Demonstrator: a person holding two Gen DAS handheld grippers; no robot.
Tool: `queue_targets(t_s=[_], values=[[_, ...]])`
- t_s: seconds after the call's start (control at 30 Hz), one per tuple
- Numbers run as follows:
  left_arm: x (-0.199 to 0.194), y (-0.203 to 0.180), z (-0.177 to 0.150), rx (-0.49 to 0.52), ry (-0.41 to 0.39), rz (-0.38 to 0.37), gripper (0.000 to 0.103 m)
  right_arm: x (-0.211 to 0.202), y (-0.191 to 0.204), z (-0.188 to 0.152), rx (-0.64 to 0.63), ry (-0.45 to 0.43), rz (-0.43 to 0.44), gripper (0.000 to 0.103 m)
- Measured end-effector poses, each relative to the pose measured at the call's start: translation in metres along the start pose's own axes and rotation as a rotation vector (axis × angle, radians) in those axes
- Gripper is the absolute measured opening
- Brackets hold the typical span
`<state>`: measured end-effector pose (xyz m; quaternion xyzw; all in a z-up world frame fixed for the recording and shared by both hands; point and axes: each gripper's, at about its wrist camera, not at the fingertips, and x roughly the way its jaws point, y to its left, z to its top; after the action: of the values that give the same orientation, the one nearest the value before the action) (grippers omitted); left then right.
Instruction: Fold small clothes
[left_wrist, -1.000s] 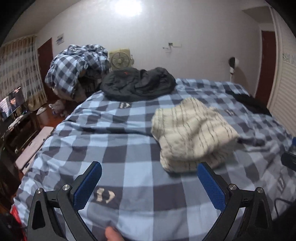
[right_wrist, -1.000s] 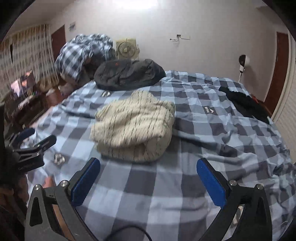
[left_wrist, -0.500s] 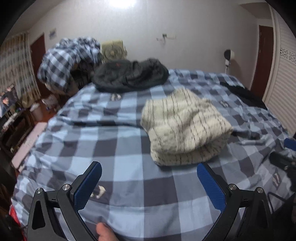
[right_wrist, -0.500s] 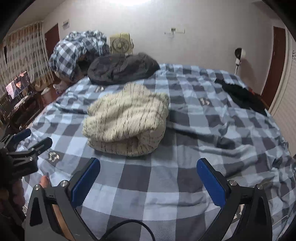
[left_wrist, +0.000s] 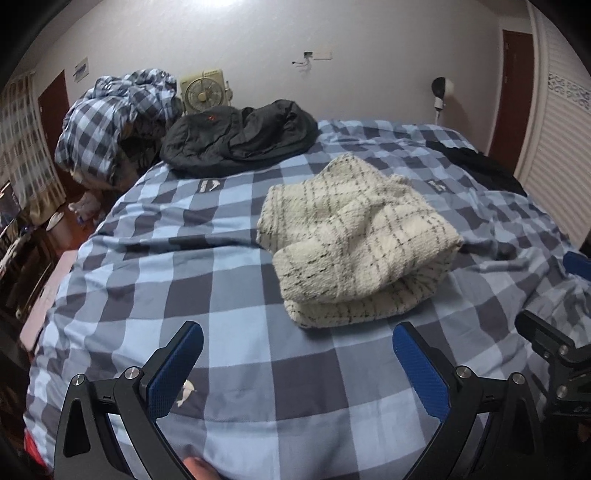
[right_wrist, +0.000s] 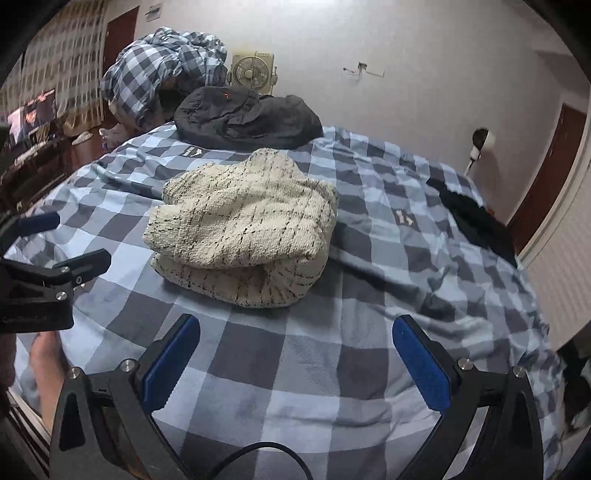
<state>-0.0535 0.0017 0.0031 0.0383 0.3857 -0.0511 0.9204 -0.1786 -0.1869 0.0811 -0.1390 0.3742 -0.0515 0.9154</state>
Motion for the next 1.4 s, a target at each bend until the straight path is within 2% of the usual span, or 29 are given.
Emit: queue_targets(t_s=[0.23, 0.57, 1.4], values=[[-0.003, 0.006, 0.002, -0.027, -0.007, -0.024, 0.103, 0.002, -0.012, 0.004, 0.045, 0.004, 0.004, 0.102], [-0.006, 0.014, 0.003, -0.065, -0.017, -0.012, 0.103, 0.007, -0.028, 0.002, 0.145, 0.043, 0.043, 0.102], [-0.006, 0.020, 0.006, -0.096, -0.014, -0.008, 0.102, 0.007, -0.030, 0.002, 0.155, 0.059, 0.058, 0.102]])
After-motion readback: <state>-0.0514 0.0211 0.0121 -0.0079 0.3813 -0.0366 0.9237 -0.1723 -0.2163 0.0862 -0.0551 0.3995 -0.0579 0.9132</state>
